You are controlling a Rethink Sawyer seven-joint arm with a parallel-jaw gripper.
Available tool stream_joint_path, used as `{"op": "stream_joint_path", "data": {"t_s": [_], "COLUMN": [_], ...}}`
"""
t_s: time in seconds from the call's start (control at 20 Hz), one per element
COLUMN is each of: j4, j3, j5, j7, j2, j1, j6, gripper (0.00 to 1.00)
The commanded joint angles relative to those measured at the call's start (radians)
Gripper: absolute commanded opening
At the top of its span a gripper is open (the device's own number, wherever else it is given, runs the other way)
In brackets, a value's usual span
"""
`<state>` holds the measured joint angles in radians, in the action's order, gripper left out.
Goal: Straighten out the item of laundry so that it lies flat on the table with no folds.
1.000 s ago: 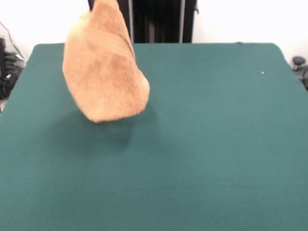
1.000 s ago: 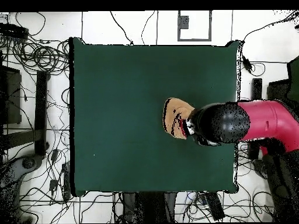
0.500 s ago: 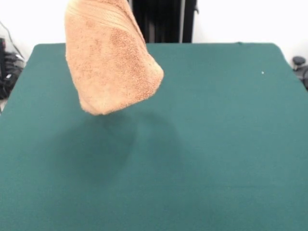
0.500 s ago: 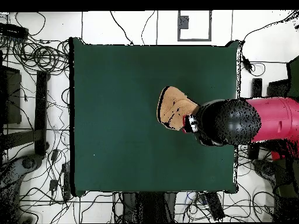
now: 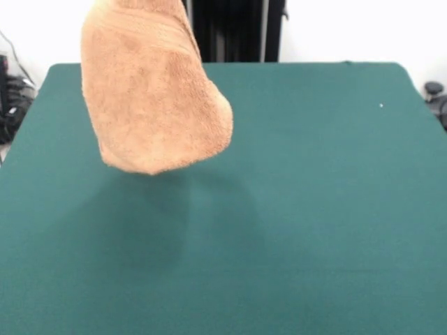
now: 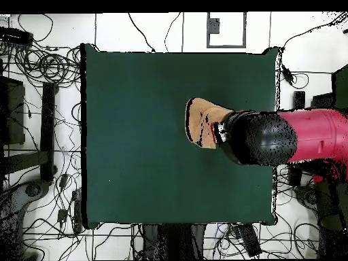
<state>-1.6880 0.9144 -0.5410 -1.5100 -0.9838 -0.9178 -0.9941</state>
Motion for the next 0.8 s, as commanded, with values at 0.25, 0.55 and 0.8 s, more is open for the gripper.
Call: {"op": "stream_joint_path", "data": {"t_s": [0.25,0.55,0.8], "j4": [-0.005,0.174,0.116], "j3": [-0.292,-0.689,-0.668], "j5": [-0.311,-0.215,-0.110], "j7": [-0.480,-0.594,-0.486], "j2": [0.112,0.251,0.222], "j1": [0.281,0.562,0.525], "j6": [0.687,1.035,1.073], "gripper": [0.00,0.00,0.00]}}
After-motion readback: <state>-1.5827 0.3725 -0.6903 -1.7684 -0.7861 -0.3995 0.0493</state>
